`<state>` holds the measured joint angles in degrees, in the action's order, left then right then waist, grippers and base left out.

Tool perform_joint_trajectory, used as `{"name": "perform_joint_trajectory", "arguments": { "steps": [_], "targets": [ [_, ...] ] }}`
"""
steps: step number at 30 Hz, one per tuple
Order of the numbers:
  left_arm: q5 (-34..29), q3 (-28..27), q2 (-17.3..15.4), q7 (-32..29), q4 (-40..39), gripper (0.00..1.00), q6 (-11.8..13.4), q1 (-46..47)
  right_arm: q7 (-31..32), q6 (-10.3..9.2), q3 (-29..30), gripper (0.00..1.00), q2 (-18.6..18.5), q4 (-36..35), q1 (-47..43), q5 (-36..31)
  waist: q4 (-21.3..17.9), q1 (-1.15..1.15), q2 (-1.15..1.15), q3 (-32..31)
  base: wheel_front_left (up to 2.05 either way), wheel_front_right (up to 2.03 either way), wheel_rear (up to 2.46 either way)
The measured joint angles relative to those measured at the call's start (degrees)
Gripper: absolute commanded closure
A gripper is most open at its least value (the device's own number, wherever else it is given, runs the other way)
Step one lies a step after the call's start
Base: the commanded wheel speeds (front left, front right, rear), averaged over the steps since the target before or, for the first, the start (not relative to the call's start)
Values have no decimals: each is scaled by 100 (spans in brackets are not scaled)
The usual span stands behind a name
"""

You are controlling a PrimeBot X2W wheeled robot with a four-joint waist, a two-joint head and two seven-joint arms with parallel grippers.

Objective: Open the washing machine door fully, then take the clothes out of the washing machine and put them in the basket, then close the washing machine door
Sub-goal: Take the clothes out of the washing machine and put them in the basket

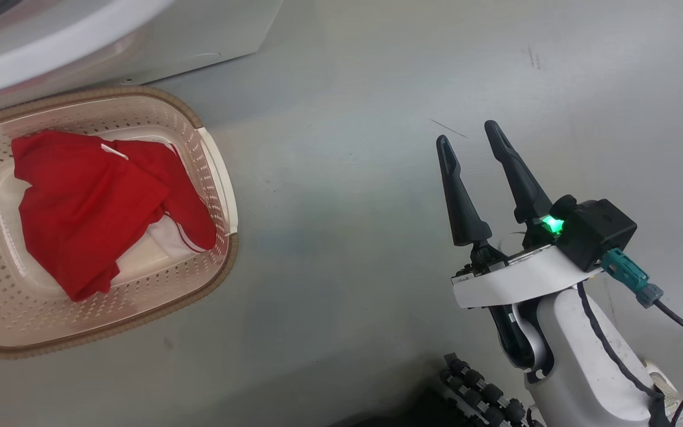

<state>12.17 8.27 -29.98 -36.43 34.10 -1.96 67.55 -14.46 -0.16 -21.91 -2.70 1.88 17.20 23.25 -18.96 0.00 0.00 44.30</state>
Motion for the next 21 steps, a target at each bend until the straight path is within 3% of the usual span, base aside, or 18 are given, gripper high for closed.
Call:
{"name": "perform_joint_trajectory", "arguments": {
  "steps": [1,2,3,4,11,21],
  "targets": [
    [0,-4,1,-36,20,0,16,26,0,-1,-4,0,0,0,1,0,4,0,0,6,0,0,0],
    [0,-3,1,-42,30,15,18,47,0,-3,-8,0,0,0,7,1,9,0,0,12,0,0,0],
    [0,-2,2,-65,34,62,18,58,0,-9,-15,0,0,0,18,1,14,0,0,18,0,0,0],
    [0,-1,5,-81,34,100,18,65,0,-23,-20,0,0,0,32,1,19,0,0,24,0,0,0],
    [1,67,31,-66,21,100,7,133,0,-54,-27,0,0,0,138,2,55,0,0,65,0,0,0],
    [2,112,266,587,-341,100,-36,206,0,-110,85,0,-1,8,225,-7,172,0,0,69,0,0,0]
  ]
}}
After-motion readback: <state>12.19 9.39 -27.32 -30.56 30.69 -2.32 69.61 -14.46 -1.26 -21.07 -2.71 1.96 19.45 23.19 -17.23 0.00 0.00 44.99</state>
